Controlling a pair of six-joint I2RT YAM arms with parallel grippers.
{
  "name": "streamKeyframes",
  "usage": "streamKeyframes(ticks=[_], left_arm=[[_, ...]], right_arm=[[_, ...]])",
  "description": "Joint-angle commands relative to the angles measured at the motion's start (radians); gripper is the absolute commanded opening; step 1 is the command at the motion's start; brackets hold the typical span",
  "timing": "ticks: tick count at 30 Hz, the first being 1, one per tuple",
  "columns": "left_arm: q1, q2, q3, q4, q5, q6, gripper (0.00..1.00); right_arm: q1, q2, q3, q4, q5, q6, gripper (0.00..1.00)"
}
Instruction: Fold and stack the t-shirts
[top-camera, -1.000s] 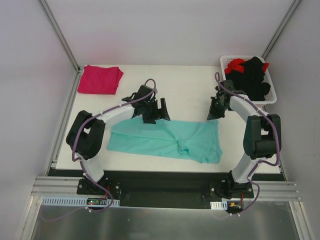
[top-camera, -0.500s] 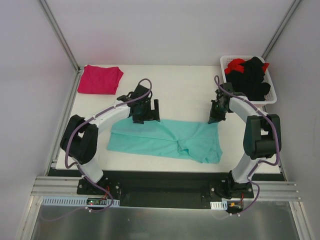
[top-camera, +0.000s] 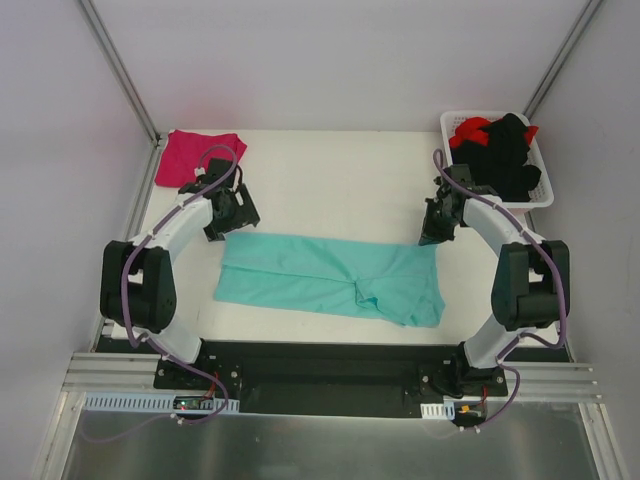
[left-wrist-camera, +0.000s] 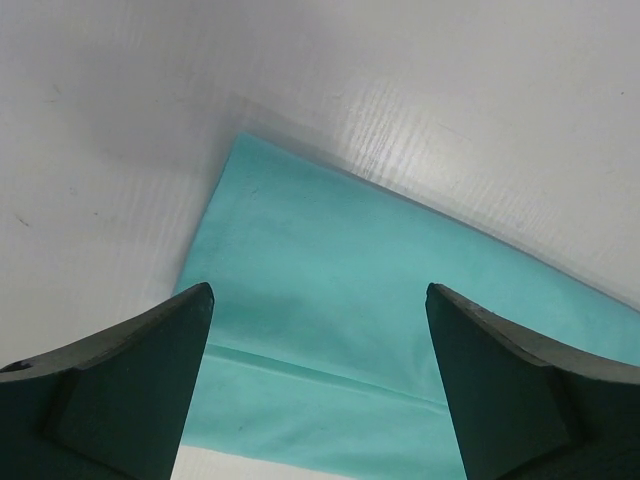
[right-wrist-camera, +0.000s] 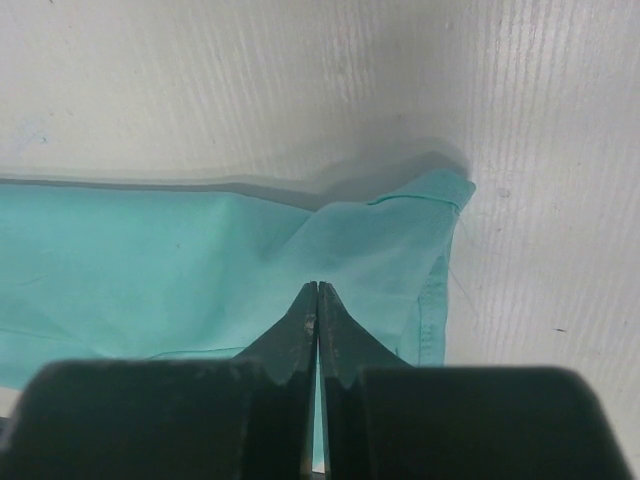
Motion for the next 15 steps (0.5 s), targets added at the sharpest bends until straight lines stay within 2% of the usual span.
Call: streamKeyframes(ticks=[1,4,5,8,10,12,15], left_arm=[[-0.001,0.051,-0.002,-0.027,0.021,-0.014,0.86],[-0.001,0.077,-0.006,-0.016,0.022,-0.025,0.76],[-0.001,0.083,-0.006,-0.013,0.014,-0.025,0.68],[0.001,0.106,0.001,-0.013,-0.006,-0.028,0.57],[0.005,0.117,0.004,-0.013,-0.014,-0.037,0.45],[0.021,0.123,0.008,-0.013,0.0,-0.048,0.42],[0.048,0.136,0.01,-0.011,0.005,-0.06,0.23]], right_arm=[[-0.003,-0.051,-0.018,-0.025,0.001,-0.012,0.01],[-0.003,-0.054,-0.029,-0.021,-0.003,-0.01,0.01],[-0.001,-0.058,-0.033,-0.019,-0.003,-0.012,0.01],[-0.001,-0.063,-0.043,-0.016,-0.006,-0.01,0.01],[-0.001,-0.066,-0.046,-0.018,-0.007,-0.01,0.01],[-0.003,-0.068,-0.046,-0.018,-0.006,-0.01,0.01],[-0.003,-0.074,-0.052,-0.019,-0.01,-0.01,0.01]])
